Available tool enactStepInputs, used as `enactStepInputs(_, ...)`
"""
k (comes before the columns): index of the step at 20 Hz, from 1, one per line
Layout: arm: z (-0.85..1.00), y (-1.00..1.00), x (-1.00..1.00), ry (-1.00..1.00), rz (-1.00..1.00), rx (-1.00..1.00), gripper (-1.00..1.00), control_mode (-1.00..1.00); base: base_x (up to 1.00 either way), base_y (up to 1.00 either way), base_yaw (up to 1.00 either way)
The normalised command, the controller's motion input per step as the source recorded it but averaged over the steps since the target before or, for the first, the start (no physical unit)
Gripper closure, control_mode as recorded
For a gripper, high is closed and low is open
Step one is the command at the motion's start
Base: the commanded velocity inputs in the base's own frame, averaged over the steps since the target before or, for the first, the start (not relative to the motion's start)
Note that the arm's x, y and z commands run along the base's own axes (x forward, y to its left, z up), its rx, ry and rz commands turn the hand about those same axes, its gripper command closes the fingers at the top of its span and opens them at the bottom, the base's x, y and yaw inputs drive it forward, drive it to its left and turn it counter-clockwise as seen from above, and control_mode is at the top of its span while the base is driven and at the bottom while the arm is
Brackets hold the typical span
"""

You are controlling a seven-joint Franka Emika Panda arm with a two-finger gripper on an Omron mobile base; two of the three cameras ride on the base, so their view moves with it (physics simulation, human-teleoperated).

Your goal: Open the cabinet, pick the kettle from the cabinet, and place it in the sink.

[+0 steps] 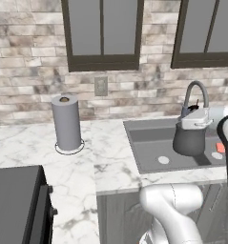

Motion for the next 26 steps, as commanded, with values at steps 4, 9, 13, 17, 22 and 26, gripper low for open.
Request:
enactStepInputs(4,-0.24,-0.08,0.41,0.01,0.01,-0.01,1.0,-1.0,0.0,0.0,0.0)
enactStepInputs(9,-0.29,-0.1,0.44,0.02,0.0,-0.03,1.0,-1.0,0.0,0.0,0.0)
enactStepInputs(13,-0.39,-0.06,0.33,0.0,0.01,-0.05,1.0,-1.0,0.0,0.0,0.0)
enactStepInputs(17,-0.4,-0.1,0.24,-0.01,0.08,-0.01,1.0,-1.0,0.0,0.0,0.0)
enactStepInputs(22,-0.37,0.0,0.24,-0.05,0.16,-0.04,1.0,-1.0,0.0,0.0,0.0)
enactStepInputs(26,-0.36,0.0,0.34,-0.02,0.23,-0.01,1.0,-1.0,0.0,0.0,0.0)
